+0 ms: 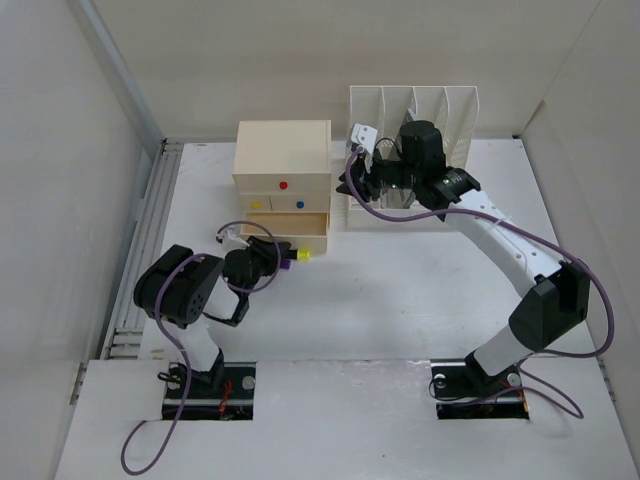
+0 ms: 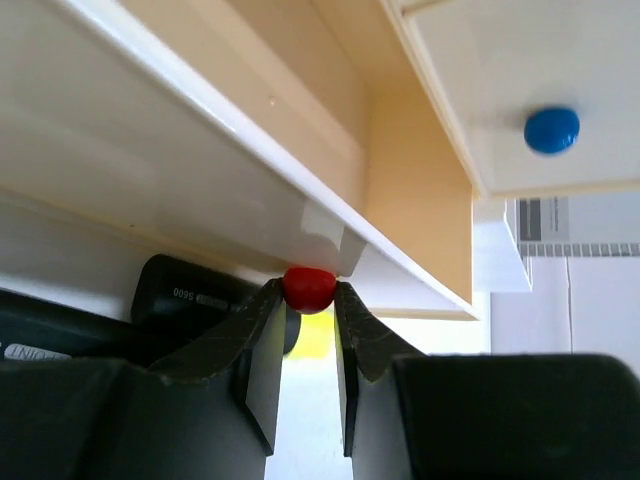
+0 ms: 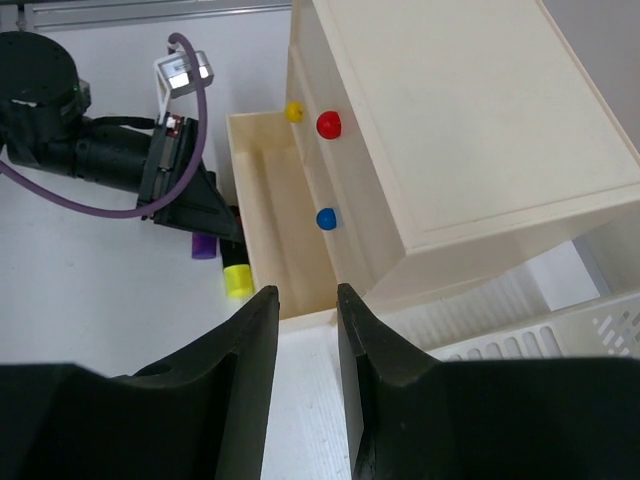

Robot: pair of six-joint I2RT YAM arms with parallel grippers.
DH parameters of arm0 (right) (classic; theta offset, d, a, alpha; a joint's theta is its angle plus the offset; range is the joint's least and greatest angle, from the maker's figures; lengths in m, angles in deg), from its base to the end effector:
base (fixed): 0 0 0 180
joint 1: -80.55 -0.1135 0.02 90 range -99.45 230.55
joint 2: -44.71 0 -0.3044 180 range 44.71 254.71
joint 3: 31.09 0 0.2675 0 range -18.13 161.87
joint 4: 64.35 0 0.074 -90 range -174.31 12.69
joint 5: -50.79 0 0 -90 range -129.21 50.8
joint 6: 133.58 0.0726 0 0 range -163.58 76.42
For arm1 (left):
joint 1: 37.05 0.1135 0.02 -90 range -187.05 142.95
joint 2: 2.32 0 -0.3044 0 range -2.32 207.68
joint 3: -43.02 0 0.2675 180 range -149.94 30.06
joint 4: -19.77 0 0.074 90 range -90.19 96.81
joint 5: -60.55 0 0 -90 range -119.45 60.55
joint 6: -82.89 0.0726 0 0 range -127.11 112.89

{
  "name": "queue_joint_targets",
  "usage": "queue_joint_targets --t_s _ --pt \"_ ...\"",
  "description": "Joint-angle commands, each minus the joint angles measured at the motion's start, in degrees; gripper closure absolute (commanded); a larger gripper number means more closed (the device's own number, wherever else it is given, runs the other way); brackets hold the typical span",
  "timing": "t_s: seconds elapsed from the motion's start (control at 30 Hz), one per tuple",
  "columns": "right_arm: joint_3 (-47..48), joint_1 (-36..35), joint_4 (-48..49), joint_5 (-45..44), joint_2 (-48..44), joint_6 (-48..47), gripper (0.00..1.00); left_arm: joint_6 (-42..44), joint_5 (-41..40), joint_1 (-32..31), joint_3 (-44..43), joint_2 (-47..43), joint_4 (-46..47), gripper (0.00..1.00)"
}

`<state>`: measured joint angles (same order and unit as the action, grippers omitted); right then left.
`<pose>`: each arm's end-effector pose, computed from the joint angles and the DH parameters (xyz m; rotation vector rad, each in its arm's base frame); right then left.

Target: Organize the desk

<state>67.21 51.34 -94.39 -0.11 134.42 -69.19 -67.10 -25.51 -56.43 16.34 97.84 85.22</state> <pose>0.3305 0.2373 0.4102 -1.2596 1.4483 0.7021 0.2764 -0.1025 0.1362 -0.5851 1.7393 -1.0662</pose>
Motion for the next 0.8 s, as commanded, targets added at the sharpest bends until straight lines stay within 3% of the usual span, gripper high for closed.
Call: queue_joint_targets --t_s 0.0,0.4,0.77 --pt "0.1 0.6 3.0 2.0 -0.8 0.7 0.65 -0.6 -1.3 -1.4 6.0 -3.3 5.5 1.0" --pt "0.1 0.6 3.0 2.6 -1.3 1.3 0.65 -2.9 -3.6 -5.6 13.9 -9.1 5.6 1.0" --pt "-0.4 0.6 3.0 2.6 -1.3 1.3 0.65 -0.4 -4.8 -5.1 3.1 -6.1 -1.9 1.0"
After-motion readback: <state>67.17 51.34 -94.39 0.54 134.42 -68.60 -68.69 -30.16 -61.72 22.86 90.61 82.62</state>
